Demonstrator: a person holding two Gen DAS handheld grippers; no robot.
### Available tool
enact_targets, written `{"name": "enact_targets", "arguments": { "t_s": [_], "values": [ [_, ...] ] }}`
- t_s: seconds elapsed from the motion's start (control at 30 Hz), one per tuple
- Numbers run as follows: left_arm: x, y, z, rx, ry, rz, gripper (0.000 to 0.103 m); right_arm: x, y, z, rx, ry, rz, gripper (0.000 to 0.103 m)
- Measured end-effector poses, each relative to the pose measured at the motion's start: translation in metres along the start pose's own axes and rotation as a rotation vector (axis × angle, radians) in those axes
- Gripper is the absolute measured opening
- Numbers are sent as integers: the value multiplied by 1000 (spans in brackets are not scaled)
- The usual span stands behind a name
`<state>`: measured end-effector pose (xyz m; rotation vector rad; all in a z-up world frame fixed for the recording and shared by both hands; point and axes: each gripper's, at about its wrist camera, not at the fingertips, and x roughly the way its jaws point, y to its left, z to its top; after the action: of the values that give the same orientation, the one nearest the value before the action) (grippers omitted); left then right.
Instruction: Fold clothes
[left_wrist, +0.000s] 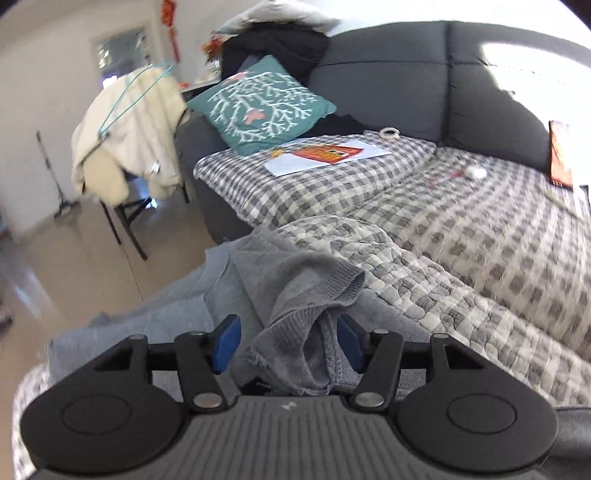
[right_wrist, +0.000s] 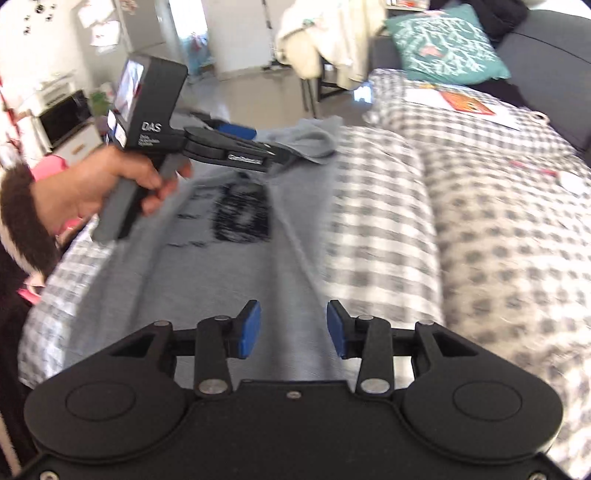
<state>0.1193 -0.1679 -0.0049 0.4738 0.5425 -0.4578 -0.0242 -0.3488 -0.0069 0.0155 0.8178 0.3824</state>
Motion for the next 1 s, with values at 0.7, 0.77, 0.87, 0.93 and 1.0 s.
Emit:
{"name": "enact_targets", "arguments": {
  "t_s": [0.7,0.77,0.87,0.93,1.0],
  "values": [
    [26,118,-55,-925,87,9,10,-4,6,-29,-202,122,25,39],
    [26,125,-63,-949,95,-6,12,-7,6,-32,-205,118,29,38],
    [23,132,-66,-952,62,-58,31,-10,5,-35,-204,121,32,28],
    [25,134,-63,-937,55,-77,32,-11,7,-36,-209,119,27,16],
    [27,133,-61,-926,53,-68,29,-15,9,-37,-221,108,36,13]
  ]
}}
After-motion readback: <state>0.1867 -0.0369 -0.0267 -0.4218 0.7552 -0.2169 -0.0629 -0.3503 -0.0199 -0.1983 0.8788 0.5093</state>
